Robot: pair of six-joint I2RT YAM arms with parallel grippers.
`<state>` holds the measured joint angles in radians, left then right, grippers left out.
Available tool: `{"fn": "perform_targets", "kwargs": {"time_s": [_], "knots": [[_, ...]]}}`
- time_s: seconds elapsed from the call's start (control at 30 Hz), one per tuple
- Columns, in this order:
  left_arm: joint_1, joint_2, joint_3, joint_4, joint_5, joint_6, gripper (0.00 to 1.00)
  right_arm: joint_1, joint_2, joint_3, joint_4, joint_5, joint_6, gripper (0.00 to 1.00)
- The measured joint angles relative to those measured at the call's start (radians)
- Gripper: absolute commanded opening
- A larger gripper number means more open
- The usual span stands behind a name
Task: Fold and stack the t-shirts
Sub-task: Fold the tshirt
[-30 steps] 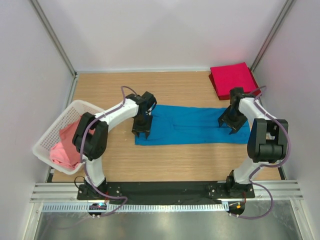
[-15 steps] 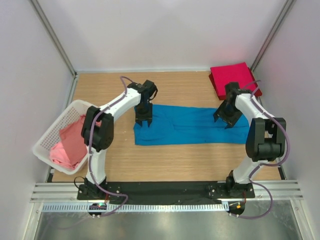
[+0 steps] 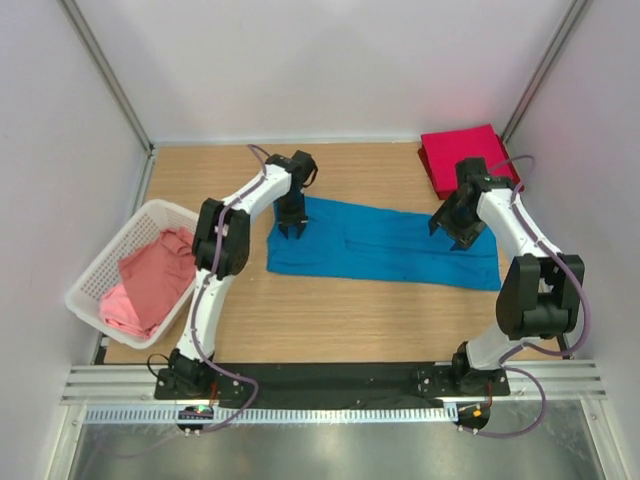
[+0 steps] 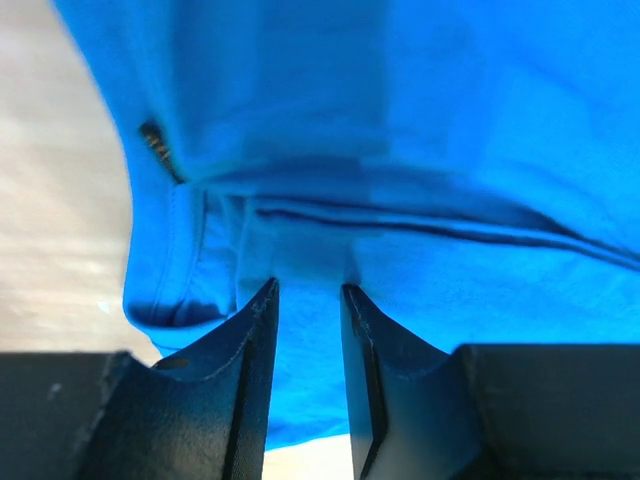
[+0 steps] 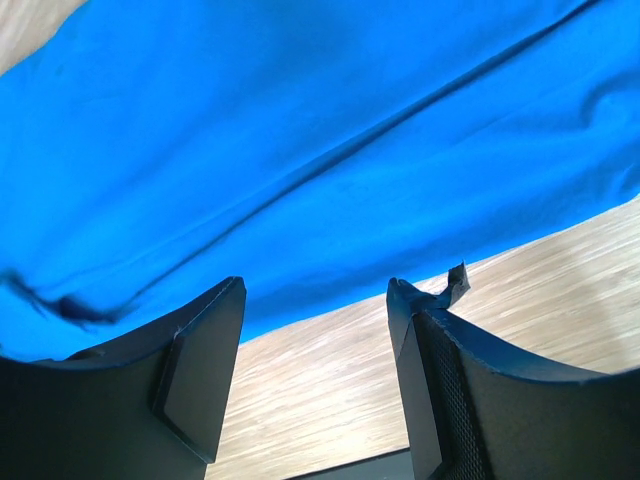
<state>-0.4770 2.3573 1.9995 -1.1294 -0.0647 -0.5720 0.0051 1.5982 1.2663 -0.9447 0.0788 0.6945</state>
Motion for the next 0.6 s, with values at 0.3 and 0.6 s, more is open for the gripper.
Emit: {"fn": "perform_targets", "kwargs": {"time_s": [0.3,0.6], "knots": [[0.086,0.208,0.385,0.047,0.059,-0.002,0.40,0.054,-0.080,-0.034,0.071,-0.039,0.036,0.66],[0.174,0.172,0.333,0.241,0.185,-0.101,0.56,0.088,0.003,-0.048,0.083,-0.008,-0.113,0.65]]}}
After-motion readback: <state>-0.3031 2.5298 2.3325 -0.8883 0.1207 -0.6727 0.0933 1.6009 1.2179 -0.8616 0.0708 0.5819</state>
